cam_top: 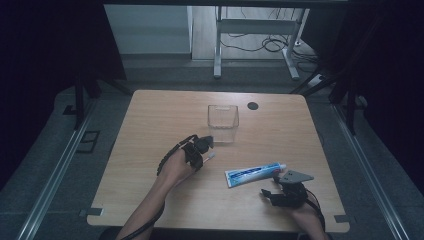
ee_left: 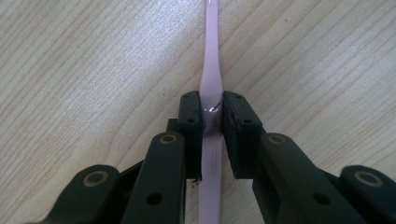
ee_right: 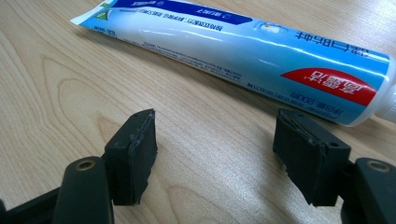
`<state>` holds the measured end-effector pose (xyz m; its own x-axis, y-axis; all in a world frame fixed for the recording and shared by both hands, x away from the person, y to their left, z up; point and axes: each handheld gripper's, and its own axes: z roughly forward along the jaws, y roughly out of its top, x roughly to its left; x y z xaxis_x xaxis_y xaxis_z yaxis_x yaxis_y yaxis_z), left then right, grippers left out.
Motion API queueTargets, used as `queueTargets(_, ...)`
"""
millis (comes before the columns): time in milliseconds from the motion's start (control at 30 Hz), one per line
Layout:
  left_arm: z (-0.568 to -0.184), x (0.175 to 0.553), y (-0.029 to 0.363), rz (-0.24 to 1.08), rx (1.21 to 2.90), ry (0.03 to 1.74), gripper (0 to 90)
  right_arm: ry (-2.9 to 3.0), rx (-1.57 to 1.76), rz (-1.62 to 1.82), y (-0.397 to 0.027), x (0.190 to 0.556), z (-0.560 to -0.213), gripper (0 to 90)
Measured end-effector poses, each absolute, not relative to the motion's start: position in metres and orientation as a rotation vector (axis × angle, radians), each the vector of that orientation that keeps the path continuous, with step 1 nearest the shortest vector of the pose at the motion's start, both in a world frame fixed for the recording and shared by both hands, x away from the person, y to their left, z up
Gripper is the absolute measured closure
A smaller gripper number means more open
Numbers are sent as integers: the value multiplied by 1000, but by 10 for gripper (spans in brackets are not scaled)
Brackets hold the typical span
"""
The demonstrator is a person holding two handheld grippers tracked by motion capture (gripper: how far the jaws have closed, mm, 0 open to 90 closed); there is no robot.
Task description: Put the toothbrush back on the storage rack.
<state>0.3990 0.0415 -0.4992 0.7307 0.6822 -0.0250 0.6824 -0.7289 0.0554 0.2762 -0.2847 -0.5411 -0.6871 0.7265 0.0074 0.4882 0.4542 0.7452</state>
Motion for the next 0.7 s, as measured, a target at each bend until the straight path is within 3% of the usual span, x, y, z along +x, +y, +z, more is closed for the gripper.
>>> queueTargets(700, -486, 400, 45, -33, 2805, 1082, 792, 2397, 1035, 1079, -285, 276, -541, 296)
